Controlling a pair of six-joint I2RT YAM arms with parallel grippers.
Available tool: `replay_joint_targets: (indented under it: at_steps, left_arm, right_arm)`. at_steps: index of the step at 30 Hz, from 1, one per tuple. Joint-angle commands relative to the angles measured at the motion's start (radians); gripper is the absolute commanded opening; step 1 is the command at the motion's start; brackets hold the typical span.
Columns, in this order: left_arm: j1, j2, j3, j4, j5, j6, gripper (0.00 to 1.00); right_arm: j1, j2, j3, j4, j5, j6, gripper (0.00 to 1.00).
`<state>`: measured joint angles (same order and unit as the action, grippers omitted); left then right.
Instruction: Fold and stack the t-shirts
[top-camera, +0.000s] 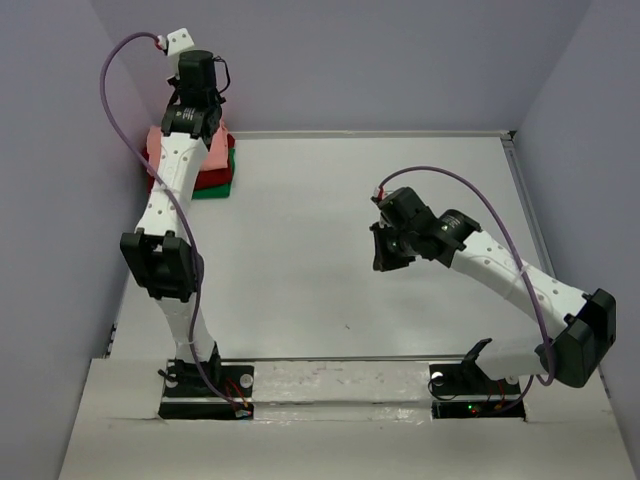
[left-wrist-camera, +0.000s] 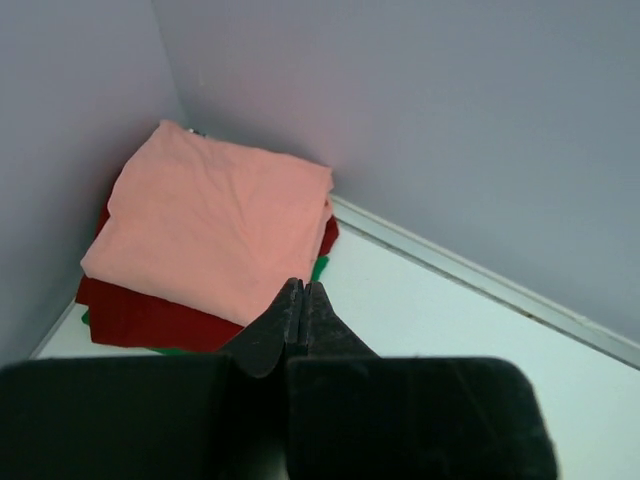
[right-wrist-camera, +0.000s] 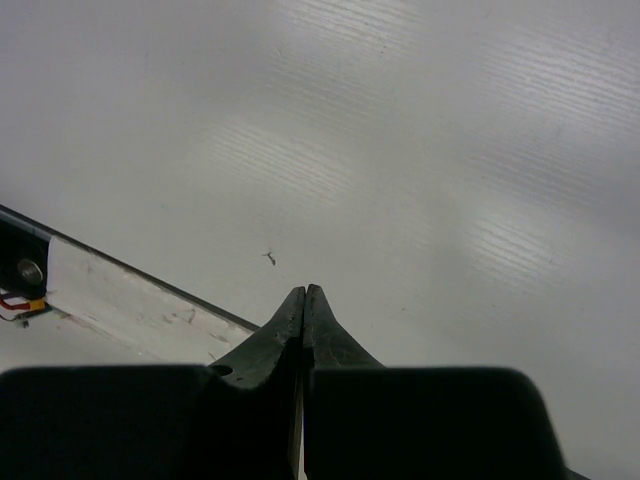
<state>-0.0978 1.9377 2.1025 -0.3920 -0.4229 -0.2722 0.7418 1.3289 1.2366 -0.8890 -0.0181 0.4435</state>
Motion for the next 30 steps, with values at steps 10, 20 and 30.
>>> replay_joint_targets:
  at_steps: [10,20,30]
  left_arm:
    - [-0.198,-0.235,-0.241,-0.021,-0.08,-0.048,0.0]
    - [-0.407,-0.612,-0.691,0.074,-0.125,-0.114,0.0]
    - [-0.621,-0.802,-0.987,0.065,-0.187,-0.214,0.0]
  right_arm:
    - [0.01,-0.063,-0.098,0.151,0.118,-0.048,0.0]
    - [0.01,-0.138,-0.121,0.217,0.155,-0.089,0.11]
    - [0.01,-0.253,-0.186,0.282,0.156,-0.037,0.33]
